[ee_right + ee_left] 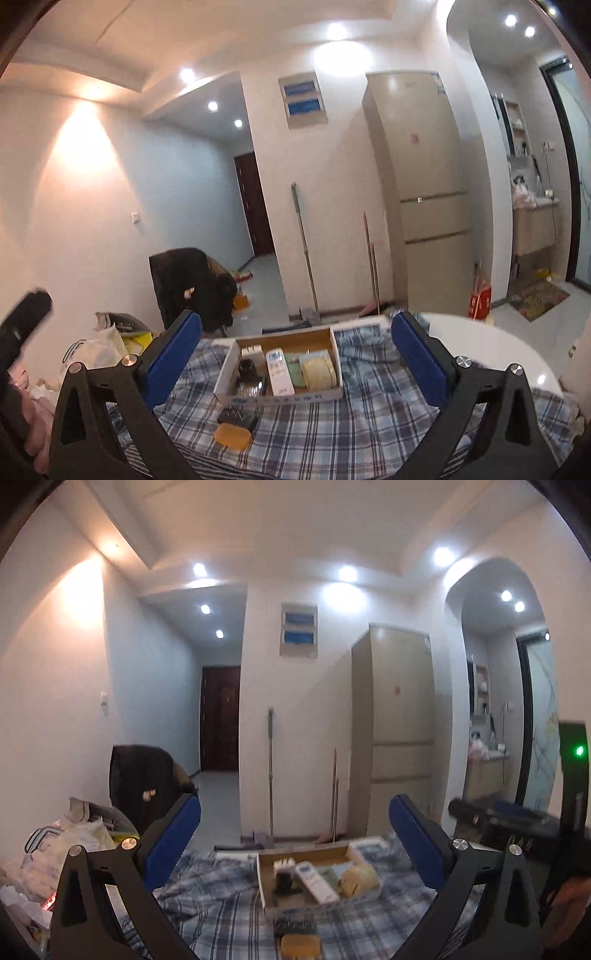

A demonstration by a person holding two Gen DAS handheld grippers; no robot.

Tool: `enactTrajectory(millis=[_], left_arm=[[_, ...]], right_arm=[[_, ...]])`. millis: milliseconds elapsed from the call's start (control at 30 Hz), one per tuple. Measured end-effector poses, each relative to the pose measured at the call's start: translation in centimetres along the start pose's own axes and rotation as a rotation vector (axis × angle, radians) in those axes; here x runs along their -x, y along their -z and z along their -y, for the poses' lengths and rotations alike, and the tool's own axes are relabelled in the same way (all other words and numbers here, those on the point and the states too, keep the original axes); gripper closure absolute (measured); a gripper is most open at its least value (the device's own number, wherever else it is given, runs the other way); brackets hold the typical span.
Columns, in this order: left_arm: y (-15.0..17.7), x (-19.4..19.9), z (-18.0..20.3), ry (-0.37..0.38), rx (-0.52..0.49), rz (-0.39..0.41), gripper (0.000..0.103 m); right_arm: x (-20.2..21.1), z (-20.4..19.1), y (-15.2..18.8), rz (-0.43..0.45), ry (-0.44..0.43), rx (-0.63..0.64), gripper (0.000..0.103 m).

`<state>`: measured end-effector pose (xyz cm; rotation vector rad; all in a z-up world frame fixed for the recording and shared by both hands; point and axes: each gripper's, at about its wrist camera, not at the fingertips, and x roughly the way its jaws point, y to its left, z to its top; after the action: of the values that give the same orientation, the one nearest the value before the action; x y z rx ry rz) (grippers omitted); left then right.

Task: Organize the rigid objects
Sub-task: 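Withdraw both grippers from the cardboard box and raise them, then lower the left gripper onto the orange translucent soap box and close it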

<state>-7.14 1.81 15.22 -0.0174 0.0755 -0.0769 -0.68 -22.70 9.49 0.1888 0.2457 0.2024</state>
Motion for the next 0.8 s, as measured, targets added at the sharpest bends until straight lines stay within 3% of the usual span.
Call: enactTrajectory(millis=[233, 467, 667, 800], left_arm=[[4.4, -5.9, -1.6, 0.037, 0.056, -0.213, 0.0], [7.7, -9.9, -1.6, 0.054, 0.05, -0.345, 0.0], [10.7, -13.8, -1.2, 0.119, 0.045, -0.529, 0.0], [14.1, -17.3, -1.6, 0.209, 0.13, -0.689, 0.0]], right_arm=[[-2.8, 0.7, 2.2, -0.075, 0.017, 0.017, 0.0], [-4.9, 1.1, 4.1, -0.119, 0.048, 0.046, 0.0], [-7.2, 1.7, 5.7, -0.211, 0.056, 0.063, 0.0], [-8.5, 2.5, 6.7, -0.289, 0.072, 0.055, 0.0]])
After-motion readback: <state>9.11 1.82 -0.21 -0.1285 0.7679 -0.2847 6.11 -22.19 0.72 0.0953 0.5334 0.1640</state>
